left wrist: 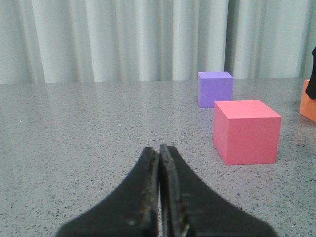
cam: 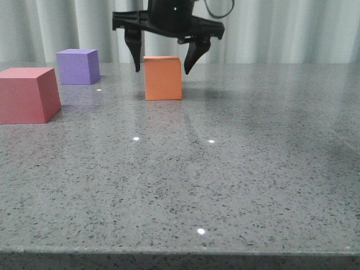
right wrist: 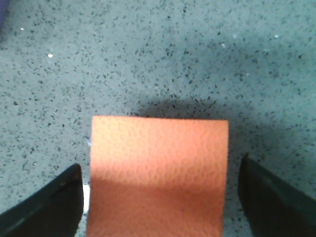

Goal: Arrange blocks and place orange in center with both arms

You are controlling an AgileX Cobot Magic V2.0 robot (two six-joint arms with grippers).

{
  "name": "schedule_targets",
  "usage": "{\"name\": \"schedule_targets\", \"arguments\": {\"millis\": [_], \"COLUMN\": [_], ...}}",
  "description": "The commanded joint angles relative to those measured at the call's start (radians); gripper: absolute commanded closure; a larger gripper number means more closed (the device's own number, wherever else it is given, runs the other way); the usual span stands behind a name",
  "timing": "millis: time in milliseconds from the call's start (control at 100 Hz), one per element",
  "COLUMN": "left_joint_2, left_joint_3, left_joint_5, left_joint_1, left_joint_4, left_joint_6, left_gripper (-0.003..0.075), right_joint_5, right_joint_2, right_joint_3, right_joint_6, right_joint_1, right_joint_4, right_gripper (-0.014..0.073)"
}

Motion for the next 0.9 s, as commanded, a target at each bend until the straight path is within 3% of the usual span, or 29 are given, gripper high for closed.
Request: {"name": "schedule_targets", "arguments": {"millis": [0, 470, 660, 890], "left_joint_2": [-0.037, -0.037, -0.037, -0.037], "left_joint_3": [0.042, 0.042, 0.042, 0.042], "left_joint_5": [-0.081, -0.081, -0.081, -0.081], "left_joint_1": [0.002, 0.002, 0.002, 0.002], "left_joint_4": [-0.003, -0.003, -0.003, -0.003], "left_joint_6": [-0.012, -0.012, -0.012, -0.012], "left_gripper": [0.0741, 0.0741, 0.0741, 0.0741], "right_joint_5": [-0.016, 0.079, 0.069, -0.056], "right_joint_2": [-0.126, -0.350, -0.459, -0.671], "right_joint_3": [-0.039, 0.000, 0.176, 0.489], "right_joint_6": [-0.061, -0.318, -0.347, -0.350], "right_joint_1": [-0.003, -0.170, -0.294, -0.433], "right_joint_4": [-0.012, -0.007, -0.007, -0.007], "right_gripper": [-0.0033, -0.0032, -0.0032, -0.0032]}}
